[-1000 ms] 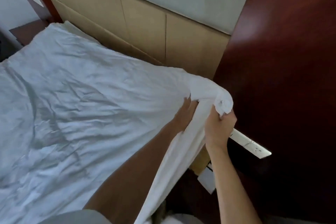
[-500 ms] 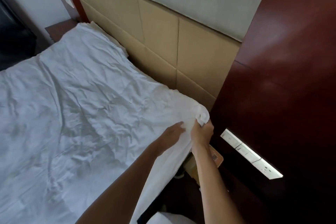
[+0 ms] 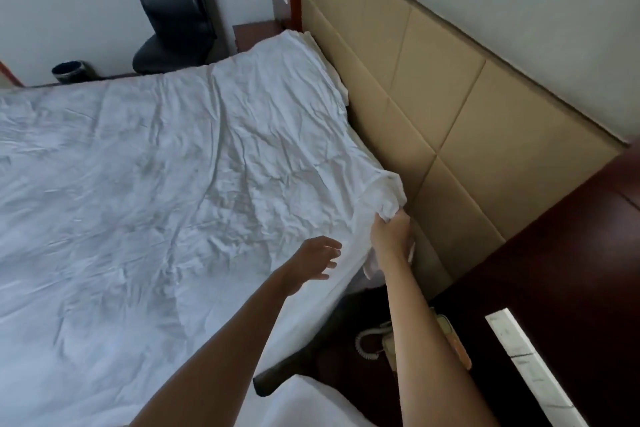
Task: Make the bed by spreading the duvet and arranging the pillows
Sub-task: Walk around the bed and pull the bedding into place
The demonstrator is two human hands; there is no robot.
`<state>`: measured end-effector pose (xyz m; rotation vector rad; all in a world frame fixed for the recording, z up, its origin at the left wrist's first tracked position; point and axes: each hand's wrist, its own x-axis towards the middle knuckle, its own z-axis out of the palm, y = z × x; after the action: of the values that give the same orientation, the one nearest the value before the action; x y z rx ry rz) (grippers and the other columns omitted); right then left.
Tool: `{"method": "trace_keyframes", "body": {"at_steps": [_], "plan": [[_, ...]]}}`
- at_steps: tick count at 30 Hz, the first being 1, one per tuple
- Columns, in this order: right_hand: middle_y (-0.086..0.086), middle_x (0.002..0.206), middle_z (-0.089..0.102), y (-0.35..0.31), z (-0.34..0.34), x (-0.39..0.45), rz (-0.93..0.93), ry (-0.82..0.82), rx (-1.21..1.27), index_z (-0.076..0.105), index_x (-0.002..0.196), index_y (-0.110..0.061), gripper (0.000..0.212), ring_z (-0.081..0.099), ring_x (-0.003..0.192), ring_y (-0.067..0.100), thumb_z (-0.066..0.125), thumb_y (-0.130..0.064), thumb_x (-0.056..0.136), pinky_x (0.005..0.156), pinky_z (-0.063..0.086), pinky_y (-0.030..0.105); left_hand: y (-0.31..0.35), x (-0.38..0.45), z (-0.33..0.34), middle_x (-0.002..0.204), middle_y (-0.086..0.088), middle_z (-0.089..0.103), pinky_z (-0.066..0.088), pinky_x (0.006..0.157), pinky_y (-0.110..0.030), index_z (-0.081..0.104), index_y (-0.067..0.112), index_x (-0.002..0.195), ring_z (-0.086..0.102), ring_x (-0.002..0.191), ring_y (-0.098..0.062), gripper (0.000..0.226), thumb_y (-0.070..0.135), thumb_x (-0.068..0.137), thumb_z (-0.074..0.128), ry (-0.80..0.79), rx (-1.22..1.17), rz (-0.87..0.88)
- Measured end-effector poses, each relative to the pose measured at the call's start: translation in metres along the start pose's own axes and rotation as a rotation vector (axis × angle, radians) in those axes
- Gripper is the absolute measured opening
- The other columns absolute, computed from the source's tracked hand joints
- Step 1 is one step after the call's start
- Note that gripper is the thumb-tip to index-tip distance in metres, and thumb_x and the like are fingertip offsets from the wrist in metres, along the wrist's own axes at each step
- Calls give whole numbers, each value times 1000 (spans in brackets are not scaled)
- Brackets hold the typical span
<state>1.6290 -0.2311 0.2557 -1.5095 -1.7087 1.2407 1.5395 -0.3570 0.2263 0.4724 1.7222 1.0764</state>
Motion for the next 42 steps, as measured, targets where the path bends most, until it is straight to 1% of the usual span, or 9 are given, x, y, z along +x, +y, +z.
{"method": "trace_keyframes", "body": {"at_steps": [7, 11, 20, 23, 26, 30, 35, 38, 42], "plan": [[8, 113, 68, -38, 25, 0, -209, -94, -137, 63, 119, -7, 27, 64, 103, 26, 49, -15, 98, 87, 53, 34, -18, -11, -19, 80, -5, 60, 58, 77, -39, 63, 6, 82, 56, 71, -18, 26, 25, 95, 52, 238, -131, -174], [10, 108, 68, -55, 34, -1, -252, -70, -96, 64, 113, -1, 24, 64, 100, 26, 50, -11, 97, 77, 47, 26, -34, -15, -30, 72, -7, 57, 56, 66, -33, 60, 3, 86, 56, 61, -21, 40, 41, 93, 52, 373, -332, -357], [10, 103, 71, -74, 29, 9, -209, 33, 84, 67, 110, -3, 26, 68, 97, 24, 55, -18, 93, 86, 57, 42, -55, -7, -43, 114, -21, 62, 59, 77, -46, 53, -5, 116, 67, 96, -39, 55, 45, 92, 58, 246, -736, -624], [7, 98, 70, -72, 26, 15, -195, 77, 119, 69, 103, -6, 22, 68, 95, 22, 56, -18, 90, 84, 58, 42, -69, 6, -47, 120, -24, 56, 56, 86, -51, 47, -5, 121, 61, 106, -41, 50, 27, 89, 68, 296, -1194, -562], [9, 104, 71, -70, 18, 21, -131, 135, 190, 69, 106, -3, 20, 68, 96, 22, 57, -12, 93, 83, 57, 35, -67, 15, -51, 100, -16, 66, 58, 63, -37, 58, 1, 116, 67, 87, -26, 31, 16, 90, 66, 537, -1283, -368], [8, 107, 69, -67, 6, 32, 28, 197, 325, 65, 113, -3, 22, 65, 95, 19, 53, -14, 97, 77, 51, 27, -42, 18, -66, 88, -8, 58, 50, 85, -31, 56, 7, 87, 60, 79, -18, 11, 14, 95, 60, 593, -1360, -197], [2, 96, 67, -65, 7, 42, 146, 220, 451, 66, 109, -10, 19, 68, 93, 20, 56, -20, 97, 85, 59, 40, -25, 26, -85, 83, -9, 55, 53, 92, -34, 54, 6, 82, 58, 80, -21, 10, 3, 90, 59, 551, -1481, -131], [0, 94, 68, -66, 14, 48, 150, 243, 533, 66, 105, -11, 16, 69, 91, 19, 56, -22, 97, 83, 60, 42, -24, 31, -100, 91, -10, 63, 55, 80, -32, 59, 4, 99, 63, 81, -23, 13, 16, 96, 57, 544, -1605, -135], [-1, 88, 68, -73, 27, 55, 150, 277, 556, 63, 94, -16, 9, 70, 86, 20, 56, -20, 96, 80, 60, 43, -27, 42, -132, 82, -5, 68, 56, 77, -30, 65, 7, 90, 65, 71, -22, 30, 36, 95, 60, 619, -1653, -249]]}}
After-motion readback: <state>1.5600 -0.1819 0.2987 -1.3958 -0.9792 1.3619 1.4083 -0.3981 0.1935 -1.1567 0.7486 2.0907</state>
